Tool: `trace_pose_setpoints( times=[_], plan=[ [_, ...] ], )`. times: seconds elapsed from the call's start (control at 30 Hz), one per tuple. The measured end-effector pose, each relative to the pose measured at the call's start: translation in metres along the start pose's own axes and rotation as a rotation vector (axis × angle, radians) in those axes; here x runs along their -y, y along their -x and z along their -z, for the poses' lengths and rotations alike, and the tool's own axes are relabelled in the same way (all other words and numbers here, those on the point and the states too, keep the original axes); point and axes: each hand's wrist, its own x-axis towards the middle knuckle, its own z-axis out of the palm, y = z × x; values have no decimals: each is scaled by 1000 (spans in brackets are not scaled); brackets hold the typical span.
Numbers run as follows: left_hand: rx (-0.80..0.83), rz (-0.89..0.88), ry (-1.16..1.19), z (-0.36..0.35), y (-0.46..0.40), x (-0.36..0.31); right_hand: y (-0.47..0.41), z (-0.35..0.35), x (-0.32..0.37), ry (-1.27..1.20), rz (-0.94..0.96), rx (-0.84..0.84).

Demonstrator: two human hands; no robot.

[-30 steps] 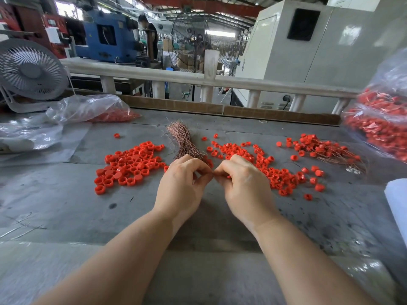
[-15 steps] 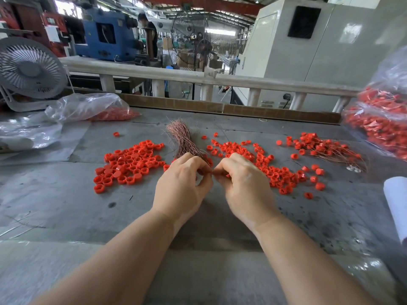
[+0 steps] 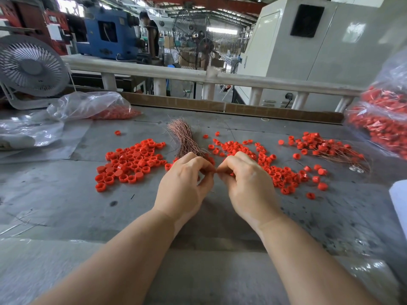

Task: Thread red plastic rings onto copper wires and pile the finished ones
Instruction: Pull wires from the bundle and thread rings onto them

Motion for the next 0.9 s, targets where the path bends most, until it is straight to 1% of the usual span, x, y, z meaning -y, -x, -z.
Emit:
trace_pose_setpoints(
  times=[0.4,0.7,0.9],
  plan=[
    [-25,72,-136,2,2,-4,-1,0,3,-54,29,42],
    [-30,92,-9,2,-1,-1,-1,2,4,-129,-5,40],
    [-54,101,-109,2,2,-4,-1,2,7,-184,43,41]
  ],
)
